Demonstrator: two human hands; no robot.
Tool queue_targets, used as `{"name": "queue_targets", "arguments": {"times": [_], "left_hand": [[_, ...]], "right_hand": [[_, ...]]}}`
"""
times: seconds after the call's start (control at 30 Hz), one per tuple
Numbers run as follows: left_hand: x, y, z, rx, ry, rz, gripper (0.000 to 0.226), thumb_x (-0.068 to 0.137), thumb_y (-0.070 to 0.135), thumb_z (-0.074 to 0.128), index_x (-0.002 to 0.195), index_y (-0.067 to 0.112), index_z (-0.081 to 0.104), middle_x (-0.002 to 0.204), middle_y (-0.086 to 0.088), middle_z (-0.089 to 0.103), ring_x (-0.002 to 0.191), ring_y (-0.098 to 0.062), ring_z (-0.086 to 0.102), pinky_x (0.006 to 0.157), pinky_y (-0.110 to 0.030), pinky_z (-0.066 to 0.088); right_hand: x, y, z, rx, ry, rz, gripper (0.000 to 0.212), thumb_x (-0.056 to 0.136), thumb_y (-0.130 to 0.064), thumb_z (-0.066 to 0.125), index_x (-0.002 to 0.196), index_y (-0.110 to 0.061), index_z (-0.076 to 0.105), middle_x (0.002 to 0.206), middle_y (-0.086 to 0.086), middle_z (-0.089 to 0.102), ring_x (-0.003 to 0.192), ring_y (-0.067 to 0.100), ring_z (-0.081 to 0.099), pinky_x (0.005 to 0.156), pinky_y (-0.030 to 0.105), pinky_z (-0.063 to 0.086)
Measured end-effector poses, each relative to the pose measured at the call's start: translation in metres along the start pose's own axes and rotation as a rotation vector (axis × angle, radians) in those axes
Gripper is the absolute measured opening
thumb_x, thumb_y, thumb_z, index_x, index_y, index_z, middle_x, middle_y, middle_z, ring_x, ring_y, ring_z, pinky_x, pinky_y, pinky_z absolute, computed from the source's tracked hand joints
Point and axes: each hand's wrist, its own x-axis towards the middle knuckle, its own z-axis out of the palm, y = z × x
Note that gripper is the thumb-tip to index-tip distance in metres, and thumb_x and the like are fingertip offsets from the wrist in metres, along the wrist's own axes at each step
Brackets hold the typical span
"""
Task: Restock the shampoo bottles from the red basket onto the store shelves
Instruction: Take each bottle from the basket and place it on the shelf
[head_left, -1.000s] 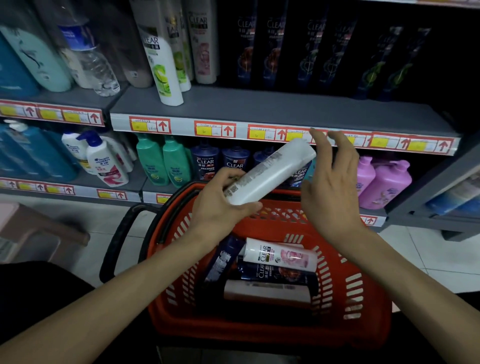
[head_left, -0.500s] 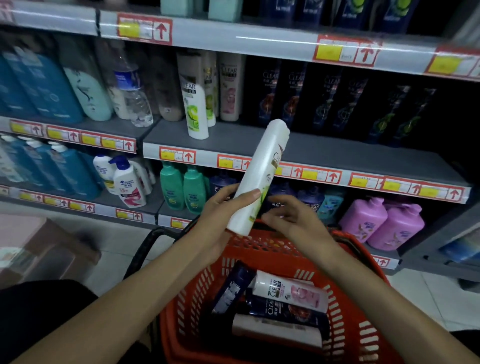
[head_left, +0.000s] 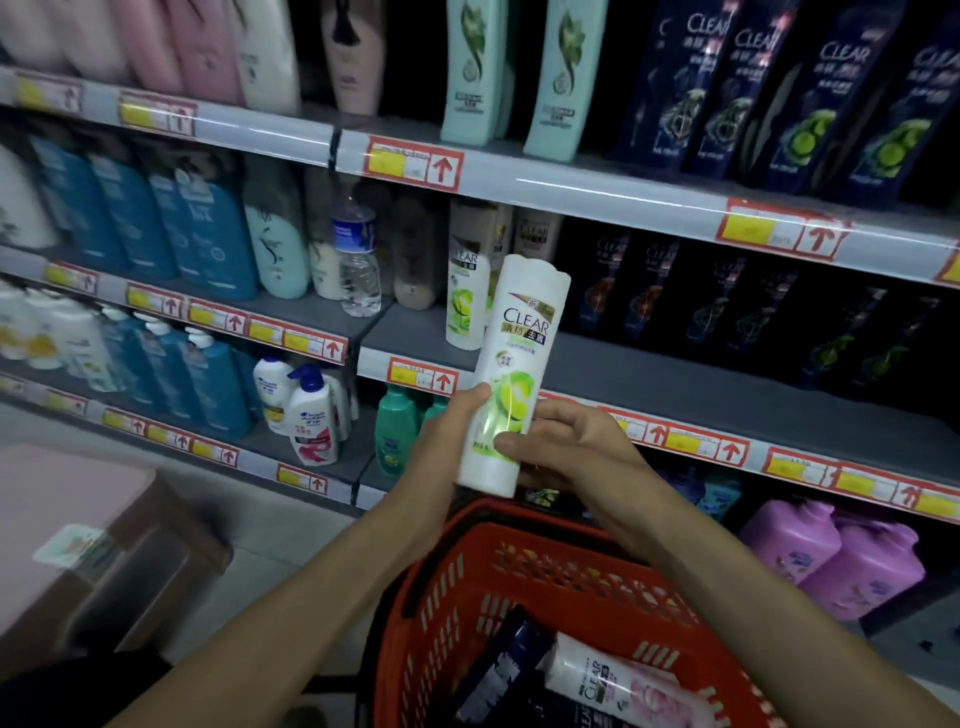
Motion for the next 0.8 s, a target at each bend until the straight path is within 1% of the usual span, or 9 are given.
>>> {"name": "queue_targets", "arguments": {"times": [0.1,0.17,0.23,0.33,0.4,0.5,0.57,0.67,0.8], "left_hand": [[0.011,0.015,-0.014,0.253,0.057,0.177,0.020,0.101,0.034,0.060,0.100,0.026,0.078,0.101,-0.005,0.078,0.092,-0.023,0.070,0.087,-0.041,0.054],[0.020,0.023,-0.026,0.477,0.064,0.358,0.025,0.105,0.032,0.057,0.093,0.042,0.077,0.102,0.000,0.075,0.094,-0.015,0.070,0.087,-0.037,0.054],[0.032,0.028,-0.039,0.631,0.099,0.496,0.017,0.102,0.031,0.062,0.105,0.046,0.071,0.106,-0.004,0.068,0.095,-0.010,0.067,0.087,-0.031,0.055],[0.049,0.039,-0.054,0.775,0.154,0.533,0.029,0.098,0.029,0.067,0.127,0.031,0.068,0.105,-0.004,0.064,0.092,-0.010,0.065,0.080,-0.024,0.054],[0.060,0.048,-0.059,0.785,0.127,0.514,0.037,0.099,0.025,0.067,0.135,0.028,0.064,0.107,-0.005,0.064,0.092,-0.012,0.066,0.080,-0.024,0.055],[0.079,0.056,-0.063,0.708,0.096,0.497,0.043,0.100,0.012,0.063,0.134,0.037,0.058,0.113,-0.004,0.062,0.091,-0.012,0.065,0.077,-0.015,0.054],[0.091,0.055,-0.063,0.654,0.076,0.481,0.052,0.098,0.003,0.061,0.135,0.039,0.057,0.120,-0.003,0.066,0.098,-0.014,0.070,0.086,-0.023,0.057],[0.107,0.052,-0.061,0.559,0.053,0.440,0.052,0.098,-0.001,0.060,0.143,0.026,0.059,0.121,0.005,0.073,0.096,0.004,0.070,0.085,-0.017,0.056],[0.128,0.050,-0.061,0.564,0.102,0.442,0.047,0.102,0.003,0.055,0.143,0.025,0.060,0.123,0.003,0.073,0.111,-0.010,0.068,0.102,-0.035,0.054]], "right_hand": [[0.018,-0.004,0.011,-0.053,0.095,-0.067,0.041,0.080,0.004,0.082,0.117,-0.001,0.064,0.103,0.011,0.079,0.094,0.026,0.077,0.077,0.029,0.062],[0.037,-0.001,0.018,-0.097,0.178,-0.118,0.047,0.078,0.007,0.083,0.117,0.000,0.059,0.104,0.014,0.077,0.092,0.025,0.077,0.074,0.026,0.062],[0.061,0.006,0.021,-0.157,0.243,-0.184,0.051,0.075,0.007,0.085,0.116,-0.005,0.056,0.108,0.012,0.075,0.095,0.024,0.076,0.079,0.030,0.062],[0.096,0.013,0.025,-0.228,0.298,-0.291,0.058,0.071,0.000,0.090,0.115,-0.012,0.055,0.111,0.004,0.073,0.100,0.017,0.074,0.083,0.030,0.061],[0.116,0.013,0.027,-0.275,0.301,-0.357,0.062,0.071,-0.006,0.092,0.120,-0.012,0.055,0.115,0.001,0.072,0.103,0.013,0.072,0.084,0.028,0.060],[0.143,0.011,0.027,-0.359,0.311,-0.429,0.062,0.071,-0.005,0.091,0.121,-0.013,0.056,0.116,-0.003,0.070,0.105,0.009,0.069,0.089,0.027,0.057],[0.159,0.011,0.027,-0.433,0.329,-0.461,0.061,0.071,-0.008,0.090,0.121,-0.016,0.057,0.115,-0.004,0.069,0.104,0.008,0.067,0.090,0.027,0.056],[0.176,0.012,0.026,-0.540,0.374,-0.500,0.059,0.070,-0.013,0.090,0.120,-0.020,0.060,0.110,-0.002,0.069,0.100,0.012,0.065,0.087,0.037,0.058],[0.193,0.015,0.024,-0.544,0.391,-0.509,0.055,0.073,-0.009,0.090,0.121,-0.017,0.064,0.109,-0.005,0.073,0.100,0.005,0.068,0.086,0.025,0.058]]}}
